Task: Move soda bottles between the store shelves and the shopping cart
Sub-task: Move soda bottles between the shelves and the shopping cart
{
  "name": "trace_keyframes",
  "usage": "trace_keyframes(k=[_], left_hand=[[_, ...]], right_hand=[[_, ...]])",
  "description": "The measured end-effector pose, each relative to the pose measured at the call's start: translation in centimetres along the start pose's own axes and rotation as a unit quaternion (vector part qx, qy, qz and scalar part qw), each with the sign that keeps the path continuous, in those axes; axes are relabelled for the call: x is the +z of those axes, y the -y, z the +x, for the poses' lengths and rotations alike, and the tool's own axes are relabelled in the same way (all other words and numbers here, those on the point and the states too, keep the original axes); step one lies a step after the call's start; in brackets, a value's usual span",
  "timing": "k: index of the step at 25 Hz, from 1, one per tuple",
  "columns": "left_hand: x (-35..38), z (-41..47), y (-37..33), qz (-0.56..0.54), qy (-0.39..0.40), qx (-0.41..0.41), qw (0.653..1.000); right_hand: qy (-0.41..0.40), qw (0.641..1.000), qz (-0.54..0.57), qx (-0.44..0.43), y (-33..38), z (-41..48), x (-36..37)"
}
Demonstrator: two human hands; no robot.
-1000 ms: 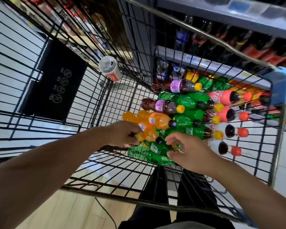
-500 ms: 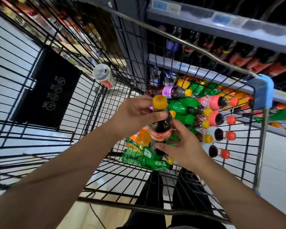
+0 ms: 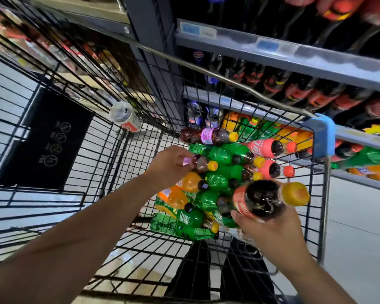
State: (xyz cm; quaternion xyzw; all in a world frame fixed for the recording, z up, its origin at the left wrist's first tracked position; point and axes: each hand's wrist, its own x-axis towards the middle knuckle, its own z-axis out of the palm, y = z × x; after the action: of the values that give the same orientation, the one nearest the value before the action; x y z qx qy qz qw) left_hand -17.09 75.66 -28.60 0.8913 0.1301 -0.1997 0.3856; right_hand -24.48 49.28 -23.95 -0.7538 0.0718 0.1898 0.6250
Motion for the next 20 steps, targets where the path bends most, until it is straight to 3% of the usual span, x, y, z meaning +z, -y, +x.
trace_keyframes(k=[3, 6, 11, 17, 20], left_hand=[[1.3, 2.7, 1.2, 0.148, 0.050, 0.064, 0.986], [2.9, 4.7, 0.5, 0.199, 0.126, 0.132, 0.963], [4.8, 6.7, 0.1, 0.307, 0.150, 0.150, 0.928], [5.5, 6.4, 0.9, 0.276, 0.145, 0.122, 0.942], [5.0, 4.8, 1.7, 0.200, 0.068, 0.109, 0.971]], right_hand=[[-0.023, 1.000, -0.009, 0.015, 0.6, -0.1, -1.2], [-0.038, 0.998, -0.035, 0.031, 0.4, 0.1, -2.3], [-0.067, 0.995, -0.070, 0.037, -0.6, 0.2, -3.1], [-0.082, 0.992, -0.088, 0.042, -1.5, -0.6, -3.1], [-0.082, 0.991, -0.100, 0.041, -1.5, -1.0, -3.2]])
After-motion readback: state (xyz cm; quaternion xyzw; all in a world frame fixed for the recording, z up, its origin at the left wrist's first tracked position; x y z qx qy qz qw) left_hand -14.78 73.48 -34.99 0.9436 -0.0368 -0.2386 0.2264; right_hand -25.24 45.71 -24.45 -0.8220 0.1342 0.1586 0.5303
